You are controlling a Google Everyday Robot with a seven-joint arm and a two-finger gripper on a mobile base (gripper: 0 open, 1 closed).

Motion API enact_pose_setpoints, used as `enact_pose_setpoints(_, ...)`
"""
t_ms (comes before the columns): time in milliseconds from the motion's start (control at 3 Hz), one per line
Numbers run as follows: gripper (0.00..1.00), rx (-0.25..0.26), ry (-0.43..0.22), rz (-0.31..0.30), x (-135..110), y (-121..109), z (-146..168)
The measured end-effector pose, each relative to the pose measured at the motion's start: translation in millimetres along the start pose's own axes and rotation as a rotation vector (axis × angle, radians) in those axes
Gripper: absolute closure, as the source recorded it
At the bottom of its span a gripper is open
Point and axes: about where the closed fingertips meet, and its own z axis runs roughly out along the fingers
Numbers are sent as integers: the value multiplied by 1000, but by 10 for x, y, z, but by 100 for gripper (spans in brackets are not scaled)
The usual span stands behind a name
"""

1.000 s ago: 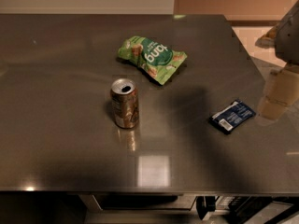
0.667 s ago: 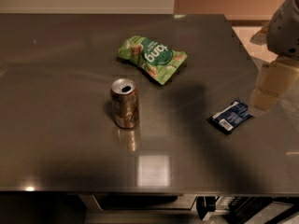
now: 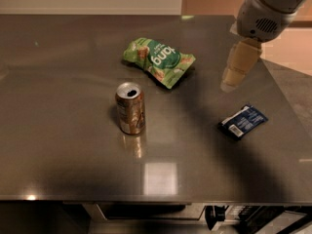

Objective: Move green rice chip bag near rxbar blueberry

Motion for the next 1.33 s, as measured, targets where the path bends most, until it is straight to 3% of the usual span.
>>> enact_pose_setpoints(667, 0, -32, -104, 46, -664, -609, 658)
enact_pose_setpoints(1333, 0, -67, -131, 128, -1101, -1057, 1325)
